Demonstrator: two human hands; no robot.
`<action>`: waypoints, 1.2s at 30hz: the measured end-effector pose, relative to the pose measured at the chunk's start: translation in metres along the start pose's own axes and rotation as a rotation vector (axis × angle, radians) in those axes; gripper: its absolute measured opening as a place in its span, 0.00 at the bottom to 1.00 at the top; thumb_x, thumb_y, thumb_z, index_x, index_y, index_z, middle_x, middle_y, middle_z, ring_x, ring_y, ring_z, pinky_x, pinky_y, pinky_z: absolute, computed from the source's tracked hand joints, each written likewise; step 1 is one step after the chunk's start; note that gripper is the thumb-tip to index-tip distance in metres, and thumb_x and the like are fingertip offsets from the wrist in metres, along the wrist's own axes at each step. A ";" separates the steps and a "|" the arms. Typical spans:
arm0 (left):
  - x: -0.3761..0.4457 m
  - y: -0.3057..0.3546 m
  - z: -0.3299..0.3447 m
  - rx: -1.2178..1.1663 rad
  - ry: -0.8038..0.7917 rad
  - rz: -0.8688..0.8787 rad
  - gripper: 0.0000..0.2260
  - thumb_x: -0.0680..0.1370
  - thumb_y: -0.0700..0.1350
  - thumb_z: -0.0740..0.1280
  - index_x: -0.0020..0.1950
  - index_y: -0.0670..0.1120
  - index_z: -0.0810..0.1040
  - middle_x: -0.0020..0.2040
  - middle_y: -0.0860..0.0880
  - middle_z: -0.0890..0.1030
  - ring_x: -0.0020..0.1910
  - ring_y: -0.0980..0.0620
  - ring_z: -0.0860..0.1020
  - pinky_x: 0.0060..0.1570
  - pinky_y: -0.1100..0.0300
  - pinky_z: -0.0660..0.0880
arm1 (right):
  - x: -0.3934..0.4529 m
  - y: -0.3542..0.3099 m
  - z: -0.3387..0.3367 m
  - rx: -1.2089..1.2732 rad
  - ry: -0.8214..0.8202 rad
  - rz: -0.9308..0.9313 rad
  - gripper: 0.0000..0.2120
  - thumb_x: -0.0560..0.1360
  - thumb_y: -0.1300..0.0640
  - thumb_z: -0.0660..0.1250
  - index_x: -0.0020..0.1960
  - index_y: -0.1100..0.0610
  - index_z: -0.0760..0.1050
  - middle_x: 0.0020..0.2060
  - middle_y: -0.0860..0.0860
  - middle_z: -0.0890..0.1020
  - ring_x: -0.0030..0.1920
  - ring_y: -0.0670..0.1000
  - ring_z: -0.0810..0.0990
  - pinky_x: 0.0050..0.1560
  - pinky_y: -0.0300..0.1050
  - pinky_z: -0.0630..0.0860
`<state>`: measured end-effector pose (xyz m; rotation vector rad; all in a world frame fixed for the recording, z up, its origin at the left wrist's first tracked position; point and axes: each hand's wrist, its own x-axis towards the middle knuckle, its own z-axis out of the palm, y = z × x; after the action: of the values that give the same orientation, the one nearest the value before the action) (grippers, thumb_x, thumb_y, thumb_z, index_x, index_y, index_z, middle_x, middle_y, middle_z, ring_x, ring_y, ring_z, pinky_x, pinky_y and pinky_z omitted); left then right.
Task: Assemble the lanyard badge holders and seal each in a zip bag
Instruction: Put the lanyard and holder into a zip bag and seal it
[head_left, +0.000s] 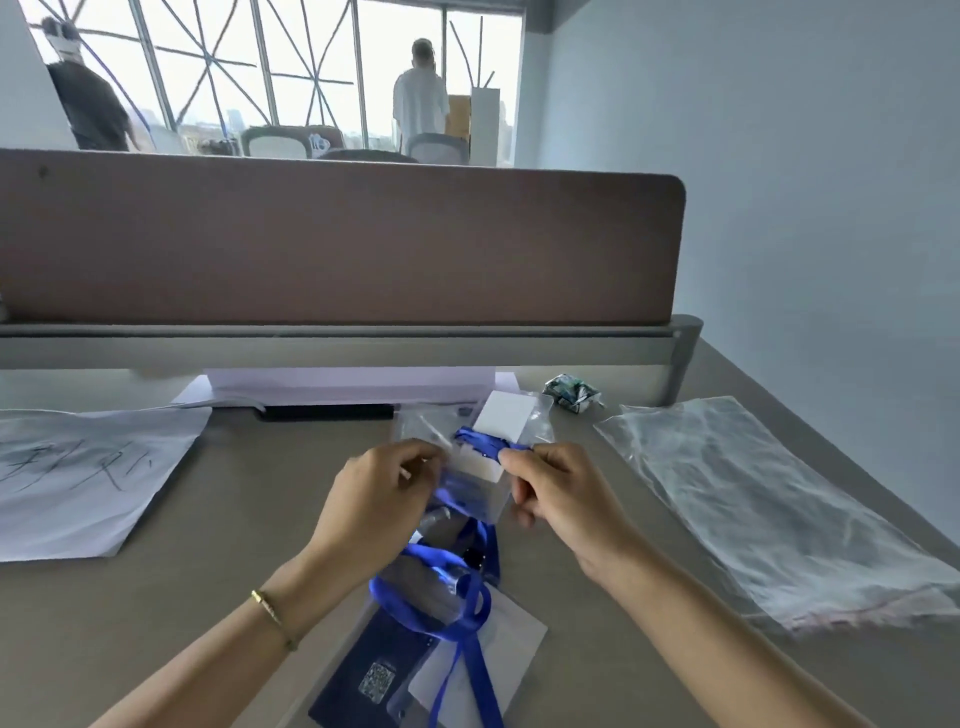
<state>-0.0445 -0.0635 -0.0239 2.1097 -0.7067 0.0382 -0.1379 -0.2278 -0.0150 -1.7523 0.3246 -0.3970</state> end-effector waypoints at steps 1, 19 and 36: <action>-0.002 0.004 0.005 0.013 -0.018 0.022 0.10 0.79 0.43 0.66 0.48 0.57 0.84 0.38 0.63 0.82 0.39 0.65 0.79 0.35 0.73 0.69 | -0.006 0.000 -0.012 0.002 0.024 -0.002 0.21 0.78 0.62 0.64 0.26 0.59 0.70 0.24 0.54 0.71 0.25 0.53 0.71 0.29 0.39 0.66; -0.041 0.152 0.175 0.064 -0.363 0.389 0.08 0.76 0.46 0.64 0.50 0.57 0.82 0.39 0.60 0.79 0.40 0.61 0.78 0.45 0.60 0.77 | -0.161 0.040 -0.236 0.045 0.543 0.127 0.20 0.80 0.60 0.64 0.29 0.63 0.69 0.22 0.56 0.69 0.25 0.54 0.71 0.32 0.43 0.71; -0.050 0.171 0.240 0.244 -0.320 0.376 0.05 0.75 0.51 0.66 0.47 0.54 0.81 0.42 0.58 0.82 0.43 0.56 0.80 0.43 0.59 0.77 | -0.185 0.063 -0.274 0.322 0.344 0.392 0.21 0.78 0.60 0.63 0.27 0.59 0.67 0.18 0.52 0.60 0.21 0.53 0.65 0.35 0.47 0.75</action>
<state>-0.2254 -0.2990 -0.0569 2.2063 -1.3437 -0.0076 -0.4240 -0.4041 -0.0404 -1.2660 0.7907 -0.4366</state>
